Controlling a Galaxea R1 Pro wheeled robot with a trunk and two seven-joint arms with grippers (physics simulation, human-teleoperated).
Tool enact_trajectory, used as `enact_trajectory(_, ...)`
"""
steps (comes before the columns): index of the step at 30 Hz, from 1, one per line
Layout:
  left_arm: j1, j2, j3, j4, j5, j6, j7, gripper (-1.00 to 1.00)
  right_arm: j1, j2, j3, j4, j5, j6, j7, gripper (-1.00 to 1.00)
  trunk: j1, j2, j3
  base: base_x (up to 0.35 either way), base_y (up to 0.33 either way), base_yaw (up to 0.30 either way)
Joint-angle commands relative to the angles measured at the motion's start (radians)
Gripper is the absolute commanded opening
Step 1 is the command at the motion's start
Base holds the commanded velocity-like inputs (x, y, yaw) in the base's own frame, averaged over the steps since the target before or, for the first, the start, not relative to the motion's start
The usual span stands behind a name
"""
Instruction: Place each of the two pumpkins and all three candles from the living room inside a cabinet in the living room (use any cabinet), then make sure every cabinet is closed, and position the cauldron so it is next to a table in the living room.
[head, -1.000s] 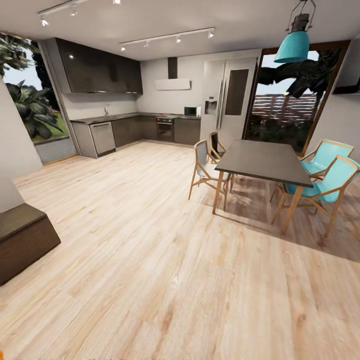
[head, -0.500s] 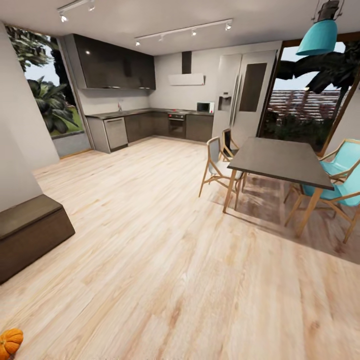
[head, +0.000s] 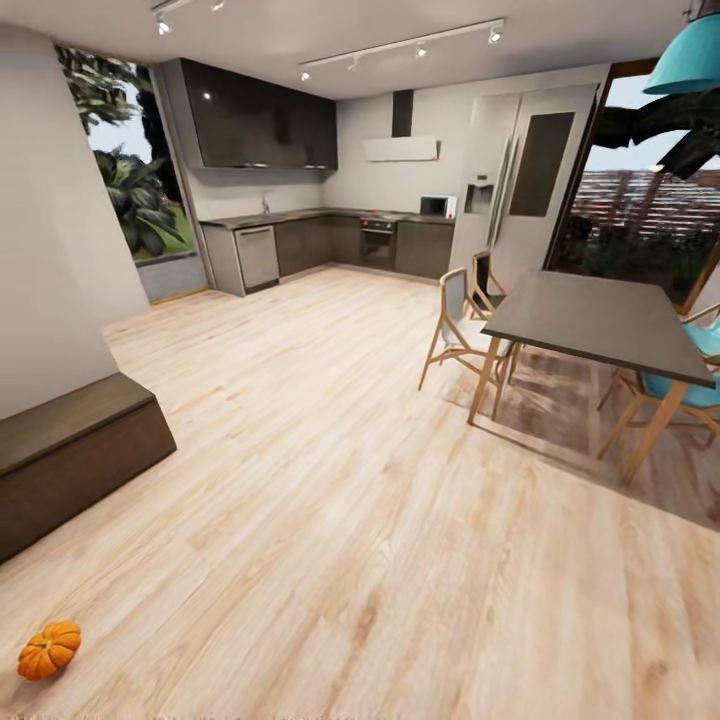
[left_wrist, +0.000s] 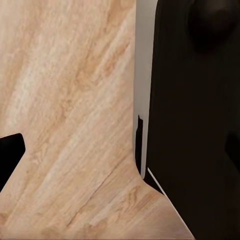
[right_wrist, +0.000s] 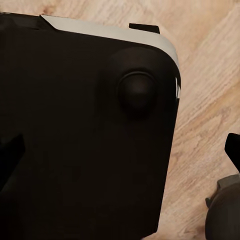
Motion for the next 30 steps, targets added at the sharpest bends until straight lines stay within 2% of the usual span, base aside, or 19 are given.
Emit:
enact_trajectory(1, 0.0, 0.0, 0.0, 0.0, 0.0, 0.0, 0.0, 1.0, 0.0, 0.001, 0.0, 0.0, 0.0, 0.0, 0.0, 1.0, 0.0, 0.0, -0.001, 0.0, 0.0, 0.168)
enact_trajectory(23, 0.0, 0.0, 0.0, 0.001, 0.0, 0.0, 0.0, 1.0, 0.0, 0.003, -0.001, -0.002, 0.0, -0.003, -0.006, 1.0, 0.0, 0.0, -0.03, 0.0, 0.0, 0.188)
enact_trajectory(30, 0.0, 0.0, 0.0, 0.001, 0.0, 0.0, 0.0, 1.0, 0.0, 0.001, -0.004, -0.001, 0.0, -0.04, -0.006, 1.0, 0.0, 0.0, -0.036, 0.0, 0.0, 0.257)
